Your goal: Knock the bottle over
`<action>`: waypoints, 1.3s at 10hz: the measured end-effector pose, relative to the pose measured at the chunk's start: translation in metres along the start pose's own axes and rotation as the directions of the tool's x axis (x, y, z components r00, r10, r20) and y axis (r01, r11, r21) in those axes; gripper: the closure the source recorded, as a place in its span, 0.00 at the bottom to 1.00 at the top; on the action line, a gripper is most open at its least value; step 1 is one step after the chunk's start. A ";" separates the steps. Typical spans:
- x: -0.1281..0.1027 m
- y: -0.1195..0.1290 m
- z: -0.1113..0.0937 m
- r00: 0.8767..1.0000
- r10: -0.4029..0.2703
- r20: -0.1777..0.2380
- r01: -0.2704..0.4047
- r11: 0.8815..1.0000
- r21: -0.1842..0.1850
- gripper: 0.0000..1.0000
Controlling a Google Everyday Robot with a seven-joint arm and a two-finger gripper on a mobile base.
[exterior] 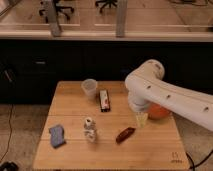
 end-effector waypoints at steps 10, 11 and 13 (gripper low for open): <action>-0.070 -0.009 0.011 0.986 -0.155 0.054 0.155 0.988 0.005 0.21; -0.078 -0.011 0.012 0.984 -0.169 0.061 0.169 0.986 0.007 0.30; -0.087 -0.011 0.013 0.980 -0.185 0.070 0.185 0.983 0.010 0.47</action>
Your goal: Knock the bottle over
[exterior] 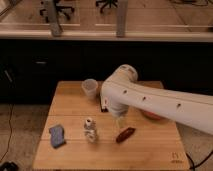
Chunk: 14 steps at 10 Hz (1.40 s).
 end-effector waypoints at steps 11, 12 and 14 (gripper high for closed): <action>-0.047 0.005 0.033 0.993 -0.106 0.043 0.106 0.994 0.001 0.98; -0.052 0.005 0.037 0.992 -0.121 0.044 0.121 0.993 0.006 0.98; -0.064 -0.004 0.044 0.987 -0.154 0.041 0.153 0.988 0.020 0.98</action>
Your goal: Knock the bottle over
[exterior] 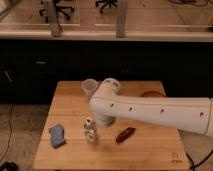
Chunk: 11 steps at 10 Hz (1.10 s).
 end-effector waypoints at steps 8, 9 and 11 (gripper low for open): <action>-0.014 -0.027 0.013 0.999 -0.047 0.003 0.047 0.997 0.060 0.98; -0.014 -0.030 0.013 0.999 -0.046 0.002 0.046 0.997 0.067 0.98; -0.020 -0.040 0.016 0.998 -0.057 0.004 0.056 0.995 0.078 0.98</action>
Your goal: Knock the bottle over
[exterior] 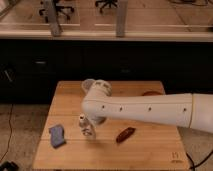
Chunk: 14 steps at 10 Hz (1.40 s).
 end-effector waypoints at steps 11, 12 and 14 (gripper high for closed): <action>0.005 -0.025 0.016 1.000 0.011 0.000 -0.010 0.997 0.079 0.98; 0.005 -0.026 0.016 1.000 0.011 -0.003 -0.011 0.996 0.085 0.98; -0.002 -0.033 0.020 1.000 0.014 -0.006 -0.013 0.995 0.095 0.98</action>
